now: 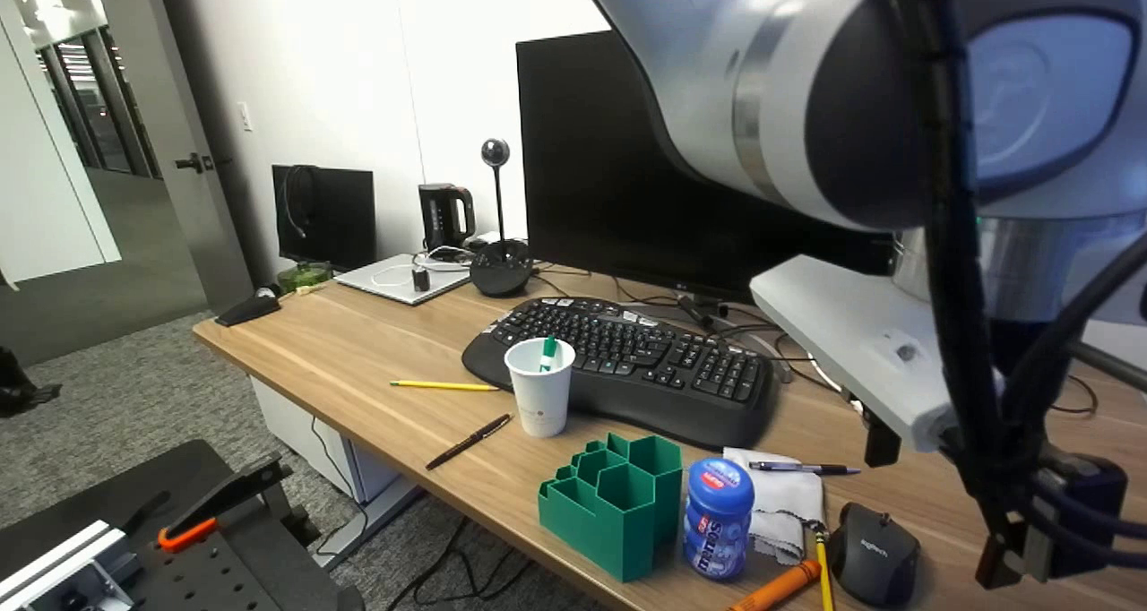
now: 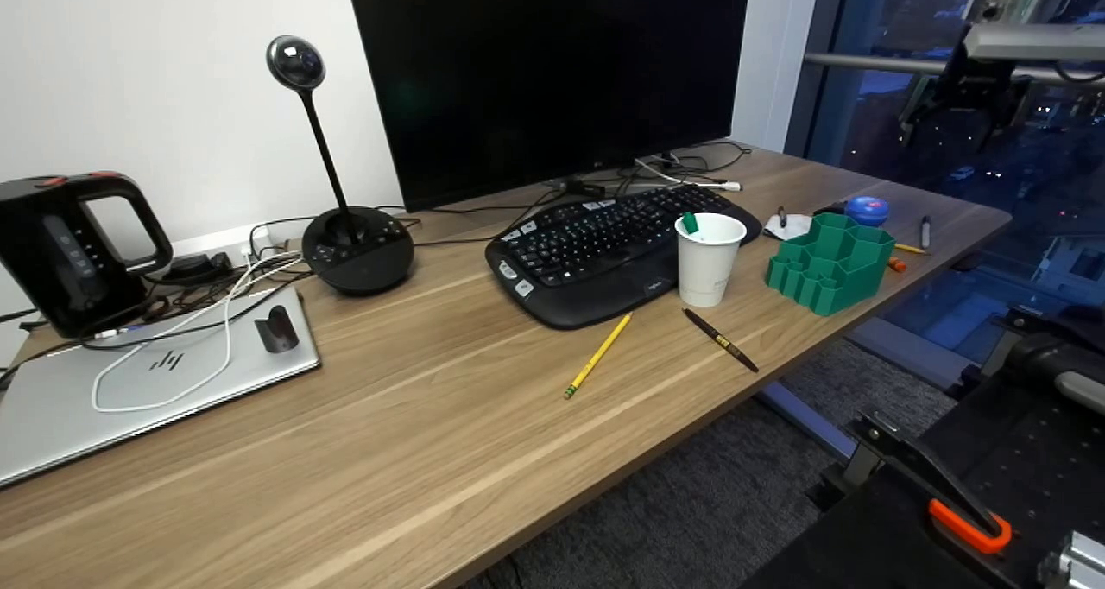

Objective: Put the pen in the green purse

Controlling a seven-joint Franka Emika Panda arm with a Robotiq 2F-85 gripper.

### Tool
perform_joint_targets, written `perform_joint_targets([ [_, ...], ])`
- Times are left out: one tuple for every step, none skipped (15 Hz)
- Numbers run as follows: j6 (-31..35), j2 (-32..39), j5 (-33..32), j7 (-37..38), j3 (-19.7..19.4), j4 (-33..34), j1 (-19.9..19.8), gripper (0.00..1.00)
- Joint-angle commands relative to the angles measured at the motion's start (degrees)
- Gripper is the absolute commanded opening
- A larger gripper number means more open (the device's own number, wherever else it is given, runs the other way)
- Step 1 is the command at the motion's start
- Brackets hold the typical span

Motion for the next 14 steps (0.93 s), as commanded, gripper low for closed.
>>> perform_joint_targets([
  [-2.7,11.5,-0.6,7.2,-1.5,14.2,-1.2,1.0],
  [-3.9,14.0,-0.5,8.9,-1.8,17.2,-1.7,1.0],
  [-5.4,16.3,-1.0,11.0,-2.7,20.0,-1.7,1.0],
  [-6.8,18.2,-1.0,12.3,-3.0,22.2,-2.1,1.0],
  [-8.6,20.0,-1.4,13.4,-3.4,24.3,-2.2,1.0],
  [-10.1,21.8,-1.5,14.5,-3.7,26.3,-2.4,1.0],
  [-11.1,23.4,-1.9,15.6,-4.1,28.1,-2.3,1.0],
  [-12.1,24.9,-2.2,16.1,-4.1,29.8,-2.4,1.0],
  [-13.0,26.3,-2.6,16.6,-4.2,31.4,-2.4,1.0],
  [-13.7,27.5,-2.7,17.2,-4.4,32.8,-2.4,1.0],
  [-14.3,28.8,-3.1,18.0,-4.7,34.2,-2.4,1.0],
  [-15.2,29.9,-3.4,18.6,-4.8,35.6,-2.5,1.0],
  [-15.3,31.3,-3.5,19.4,-4.8,37.1,-2.6,1.0],
  [-16.0,32.2,-3.9,19.9,-5.0,38.3,-2.6,1.0],
])
